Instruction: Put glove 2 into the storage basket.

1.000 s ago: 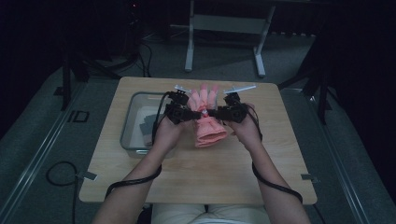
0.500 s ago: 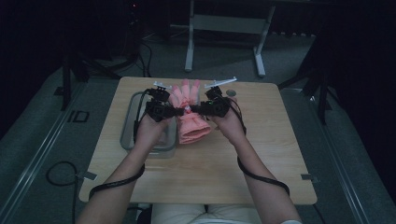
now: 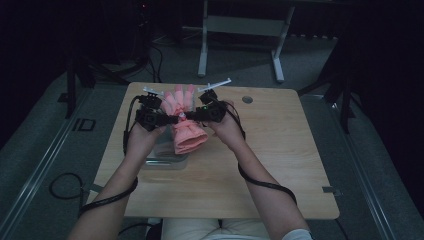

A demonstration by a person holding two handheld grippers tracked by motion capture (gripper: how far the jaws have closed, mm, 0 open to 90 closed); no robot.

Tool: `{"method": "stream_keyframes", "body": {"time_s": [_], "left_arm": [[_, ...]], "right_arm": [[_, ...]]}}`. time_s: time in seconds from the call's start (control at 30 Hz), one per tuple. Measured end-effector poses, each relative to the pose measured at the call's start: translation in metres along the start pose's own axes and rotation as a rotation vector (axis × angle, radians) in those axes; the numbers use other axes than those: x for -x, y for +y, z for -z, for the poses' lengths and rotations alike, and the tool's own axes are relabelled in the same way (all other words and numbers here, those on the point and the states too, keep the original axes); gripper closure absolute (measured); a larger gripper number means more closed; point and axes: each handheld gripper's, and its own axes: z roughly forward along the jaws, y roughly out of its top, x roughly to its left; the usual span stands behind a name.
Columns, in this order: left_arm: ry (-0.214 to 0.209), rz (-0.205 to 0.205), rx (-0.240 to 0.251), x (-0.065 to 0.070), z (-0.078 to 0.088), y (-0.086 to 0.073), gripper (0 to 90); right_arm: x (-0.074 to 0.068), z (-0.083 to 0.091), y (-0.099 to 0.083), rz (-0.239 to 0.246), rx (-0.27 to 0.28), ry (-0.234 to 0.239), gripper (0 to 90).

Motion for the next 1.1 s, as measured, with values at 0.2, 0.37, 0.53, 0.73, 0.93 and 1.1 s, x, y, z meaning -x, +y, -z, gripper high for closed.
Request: {"method": "stream_keyframes", "body": {"time_s": [0.2, 0.37, 0.53, 0.73, 0.93, 1.1], "left_arm": [[0.039, 0.015, -0.003, -0.018, 0.015, -0.003, 75.6], [0.065, 0.026, -0.005, -0.027, 0.024, -0.003, 75.6], [0.082, 0.032, -0.004, -0.033, 0.029, -0.001, 75.6], [0.106, 0.037, -0.011, -0.039, 0.024, 0.002, 75.6], [0.120, 0.049, -0.026, -0.049, 0.015, 0.002, 75.6], [0.117, 0.063, -0.048, -0.057, 0.004, -0.002, 75.6]], "right_arm": [[-0.013, -0.018, 0.014, 0.022, -0.009, 0.021, 64.4], [-0.022, -0.031, 0.025, 0.035, -0.019, 0.044, 64.5], [-0.025, -0.037, 0.033, 0.040, -0.017, 0.046, 64.5], [-0.023, -0.046, 0.036, 0.026, -0.025, 0.052, 64.5], [-0.018, -0.060, 0.037, 0.010, -0.038, 0.044, 64.7], [-0.014, -0.072, 0.033, -0.003, -0.052, 0.041, 64.7]]}}
